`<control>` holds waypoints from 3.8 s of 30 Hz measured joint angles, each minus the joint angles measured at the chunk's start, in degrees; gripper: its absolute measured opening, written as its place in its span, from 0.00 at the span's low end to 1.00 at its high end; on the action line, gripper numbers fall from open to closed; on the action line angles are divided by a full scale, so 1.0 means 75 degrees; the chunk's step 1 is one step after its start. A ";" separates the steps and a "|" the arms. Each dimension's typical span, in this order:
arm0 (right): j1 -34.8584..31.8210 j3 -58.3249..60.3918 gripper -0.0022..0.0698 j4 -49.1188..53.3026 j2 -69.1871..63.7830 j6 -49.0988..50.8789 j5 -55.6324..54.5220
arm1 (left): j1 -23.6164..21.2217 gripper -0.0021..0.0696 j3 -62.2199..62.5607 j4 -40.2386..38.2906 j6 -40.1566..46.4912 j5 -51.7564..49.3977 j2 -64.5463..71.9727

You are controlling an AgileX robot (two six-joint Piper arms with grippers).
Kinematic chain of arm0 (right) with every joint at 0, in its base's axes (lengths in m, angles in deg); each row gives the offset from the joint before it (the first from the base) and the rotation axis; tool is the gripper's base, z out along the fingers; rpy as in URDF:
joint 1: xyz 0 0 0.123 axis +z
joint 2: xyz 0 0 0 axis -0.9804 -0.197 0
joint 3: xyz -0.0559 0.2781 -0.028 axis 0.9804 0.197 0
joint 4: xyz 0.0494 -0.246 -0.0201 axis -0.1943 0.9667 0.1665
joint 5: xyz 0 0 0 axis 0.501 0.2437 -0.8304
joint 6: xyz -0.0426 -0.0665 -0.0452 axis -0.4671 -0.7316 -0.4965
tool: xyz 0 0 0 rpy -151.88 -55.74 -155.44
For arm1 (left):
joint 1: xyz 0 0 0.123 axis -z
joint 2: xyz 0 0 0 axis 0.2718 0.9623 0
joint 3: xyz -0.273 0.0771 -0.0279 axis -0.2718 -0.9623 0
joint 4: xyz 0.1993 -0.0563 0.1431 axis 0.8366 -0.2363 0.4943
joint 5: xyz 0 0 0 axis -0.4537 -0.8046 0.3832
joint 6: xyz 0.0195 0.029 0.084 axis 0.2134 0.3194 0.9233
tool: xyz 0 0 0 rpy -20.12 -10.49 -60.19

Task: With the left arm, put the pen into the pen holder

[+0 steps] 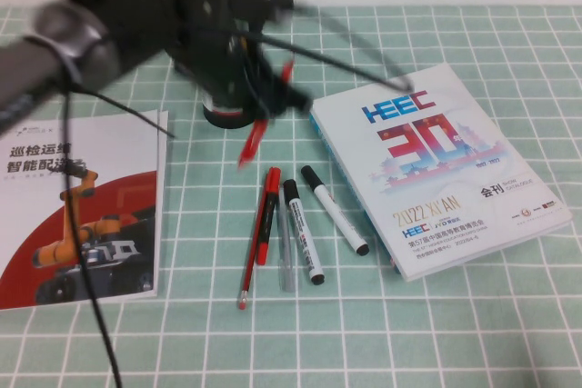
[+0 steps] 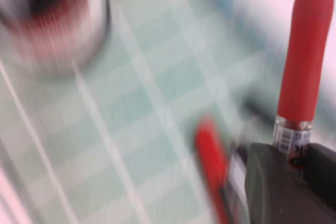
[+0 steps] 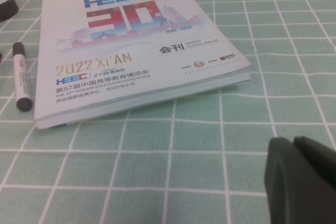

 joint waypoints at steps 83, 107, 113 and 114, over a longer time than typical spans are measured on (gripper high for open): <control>0.0000 0.0000 0.00 0.0000 0.0000 0.0000 0.0000 | -0.1338 0.39 -0.2207 -0.1429 0.1887 0.9188 -0.0068; 0.0000 0.0000 0.00 0.0000 0.0000 0.0000 0.0000 | -0.0981 0.03 -0.5505 -0.1470 0.1614 0.5820 -0.5941; 0.0000 0.0000 0.00 0.0000 0.0000 0.0000 0.0000 | -0.0966 0.03 -0.7794 -0.1401 0.1347 0.5856 -0.7770; 0.0000 0.0000 0.00 0.0000 0.0000 0.0000 0.0000 | -0.0966 0.03 -0.8089 -0.1380 0.1347 0.5879 -0.7983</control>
